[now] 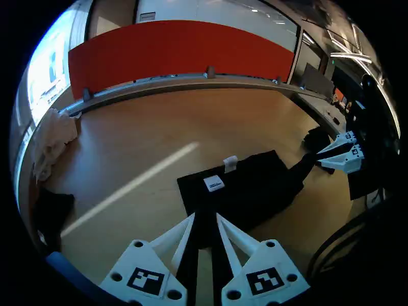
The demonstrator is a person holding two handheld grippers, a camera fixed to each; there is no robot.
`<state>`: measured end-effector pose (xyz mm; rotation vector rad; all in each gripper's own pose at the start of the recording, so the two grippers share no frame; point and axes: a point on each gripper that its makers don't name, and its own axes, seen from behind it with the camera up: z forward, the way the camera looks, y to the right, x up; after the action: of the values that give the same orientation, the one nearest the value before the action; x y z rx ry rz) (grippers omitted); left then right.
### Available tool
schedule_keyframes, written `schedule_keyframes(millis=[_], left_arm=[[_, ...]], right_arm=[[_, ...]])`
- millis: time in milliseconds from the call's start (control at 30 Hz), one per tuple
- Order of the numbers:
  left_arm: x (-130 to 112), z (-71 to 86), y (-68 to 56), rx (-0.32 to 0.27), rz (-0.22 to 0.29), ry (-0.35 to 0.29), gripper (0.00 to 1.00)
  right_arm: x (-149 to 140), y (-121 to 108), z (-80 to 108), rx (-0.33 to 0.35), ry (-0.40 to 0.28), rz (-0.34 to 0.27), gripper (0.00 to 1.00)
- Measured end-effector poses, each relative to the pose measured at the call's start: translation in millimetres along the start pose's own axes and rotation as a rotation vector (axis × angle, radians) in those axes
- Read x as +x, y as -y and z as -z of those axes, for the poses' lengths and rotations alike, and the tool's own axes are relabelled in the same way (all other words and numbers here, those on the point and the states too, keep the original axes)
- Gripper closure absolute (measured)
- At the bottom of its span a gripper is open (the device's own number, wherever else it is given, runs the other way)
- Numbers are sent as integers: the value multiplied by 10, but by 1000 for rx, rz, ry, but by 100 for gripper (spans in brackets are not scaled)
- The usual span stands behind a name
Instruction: Fold towel
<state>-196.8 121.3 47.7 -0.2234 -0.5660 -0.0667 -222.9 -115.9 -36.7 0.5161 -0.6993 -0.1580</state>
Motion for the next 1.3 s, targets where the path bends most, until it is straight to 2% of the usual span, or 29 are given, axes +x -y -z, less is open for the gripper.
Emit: schedule_keyframes(millis=[400,1000,1300], left_arm=[[97,-264,82,12,-10,-1,87],[168,-460,169,32,-3,1,87],[156,-559,187,30,0,11,87]], right_arm=[[126,-200,-227,-41,-6,-39,87],[199,-326,-464,-59,-1,-70,87],[144,-344,-530,-57,13,-83,86]])
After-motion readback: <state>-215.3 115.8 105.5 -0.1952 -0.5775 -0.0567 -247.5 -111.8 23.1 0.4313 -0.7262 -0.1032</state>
